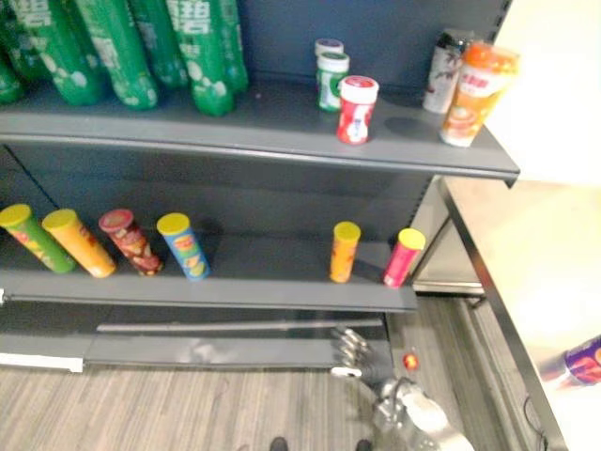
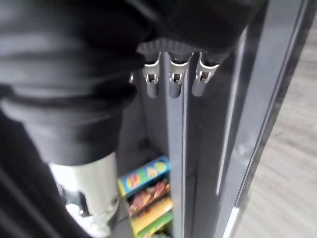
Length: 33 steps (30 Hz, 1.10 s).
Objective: Put the gum and the chips on the shelf.
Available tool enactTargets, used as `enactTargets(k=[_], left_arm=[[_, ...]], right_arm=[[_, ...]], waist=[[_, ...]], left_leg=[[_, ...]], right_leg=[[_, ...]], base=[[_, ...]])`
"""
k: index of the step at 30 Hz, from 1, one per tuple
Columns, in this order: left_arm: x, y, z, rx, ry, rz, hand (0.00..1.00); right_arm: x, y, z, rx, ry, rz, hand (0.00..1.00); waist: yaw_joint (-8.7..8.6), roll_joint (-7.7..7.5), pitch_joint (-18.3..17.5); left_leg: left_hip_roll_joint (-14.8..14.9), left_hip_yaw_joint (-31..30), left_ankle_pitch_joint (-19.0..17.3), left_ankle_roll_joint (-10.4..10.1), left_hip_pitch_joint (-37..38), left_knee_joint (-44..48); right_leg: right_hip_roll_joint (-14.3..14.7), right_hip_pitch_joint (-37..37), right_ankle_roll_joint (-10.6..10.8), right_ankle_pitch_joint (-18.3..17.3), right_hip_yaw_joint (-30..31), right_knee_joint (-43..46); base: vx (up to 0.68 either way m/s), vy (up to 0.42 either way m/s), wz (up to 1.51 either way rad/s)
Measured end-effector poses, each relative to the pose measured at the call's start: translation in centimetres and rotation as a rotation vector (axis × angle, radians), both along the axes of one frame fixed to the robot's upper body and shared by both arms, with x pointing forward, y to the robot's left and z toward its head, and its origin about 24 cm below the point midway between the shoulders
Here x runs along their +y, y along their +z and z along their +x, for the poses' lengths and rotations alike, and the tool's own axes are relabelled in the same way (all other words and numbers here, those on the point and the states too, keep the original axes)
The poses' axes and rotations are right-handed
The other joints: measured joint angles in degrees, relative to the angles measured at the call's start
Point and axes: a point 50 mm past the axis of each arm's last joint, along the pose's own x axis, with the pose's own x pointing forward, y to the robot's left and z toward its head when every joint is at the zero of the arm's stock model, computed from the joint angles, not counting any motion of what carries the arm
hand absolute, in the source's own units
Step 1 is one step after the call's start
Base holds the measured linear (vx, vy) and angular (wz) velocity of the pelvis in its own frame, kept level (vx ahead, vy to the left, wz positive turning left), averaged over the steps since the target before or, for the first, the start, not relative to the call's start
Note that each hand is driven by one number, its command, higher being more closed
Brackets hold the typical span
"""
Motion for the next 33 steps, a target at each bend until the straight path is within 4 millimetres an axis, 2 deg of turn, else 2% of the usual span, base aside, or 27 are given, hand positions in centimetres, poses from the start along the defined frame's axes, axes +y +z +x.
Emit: enactTargets(k=[4, 9, 16, 17, 22, 25, 33], left_arm=[[-0.1, 0.0, 0.0, -0.006, -0.004, -0.002, 0.0], [-0.4, 0.0, 0.4, -0.019, -0.035, -0.005, 0.0], [-1.3, -0.1, 0.8, -0.029, -0.078, -0.028, 0.0], [-1.3, -0.1, 0.8, -0.029, -0.078, -0.029, 0.0], [-1.3, -0.1, 0.8, -0.039, -0.083, -0.035, 0.0], [-1.1, -0.1, 0.8, -0.037, -0.083, -0.036, 0.0], [-0.8, -0.1, 0.3, -0.034, -0.035, -0.037, 0.0]], right_arm=[[-3.0, -2.3, -1.0, 0.089, -0.096, -0.133, 0.0], [-7.2, -5.3, -2.8, 0.264, -0.303, -0.24, 0.0], [-10.2, -8.0, -5.9, 0.46, -0.441, -0.347, 0.0], [-10.8, -8.5, -6.9, 0.512, -0.481, -0.356, 0.0], [-12.1, -9.7, -10.1, 0.666, -0.609, -0.358, 0.0], [-12.3, -9.9, -11.2, 0.71, -0.633, -0.366, 0.0], [-12.3, -10.3, -12.5, 0.776, -0.758, -0.314, 0.0]], waist=[[-0.6, 0.28, 0.0], [-0.78, 1.11, 0.1], [-1.11, 3.04, 0.1], [-1.11, 3.15, 0.1], [-1.24, 2.97, 0.2], [-1.3, 2.96, 0.2], [-1.39, 2.42, 0.6]], left_leg=[[0.0, 0.0, -0.3, -0.1, 0.0, 0.0], [-0.1, 0.2, -0.6, -0.4, 0.7, 0.0], [-0.3, 1.1, -1.2, -0.4, 1.2, 0.0], [-0.3, 1.1, -1.3, -0.4, 1.3, 0.0], [-0.5, 1.1, -1.6, -0.4, 2.1, 0.0], [-0.8, 1.1, -1.7, -0.3, 2.1, 0.0], [-1.7, 1.7, -2.6, 0.4, 3.7, 0.0]], right_leg=[[0.0, 0.0, 0.3, -0.1, 0.0, 0.0], [-0.2, 0.6, 0.7, -0.3, 0.0, 0.1], [-0.3, 0.7, 0.9, -0.6, 0.6, 0.1], [-0.3, 0.8, 1.0, -0.6, 0.7, 0.1], [-0.5, 1.6, 1.2, -1.2, 0.6, 0.1], [-0.8, 1.7, 1.3, -1.2, 0.6, 0.1], [-1.7, 2.8, 2.1, -1.7, 1.1, 0.2]], base=[[0.04, -0.006, 0.0], [0.05, -0.002, -0.01], [0.03, 0.005, -0.05], [0.02, 0.001, -0.04], [0.0, 0.0, 0.0], [0.0, 0.0, 0.0], [0.01, 0.013, -0.02]])
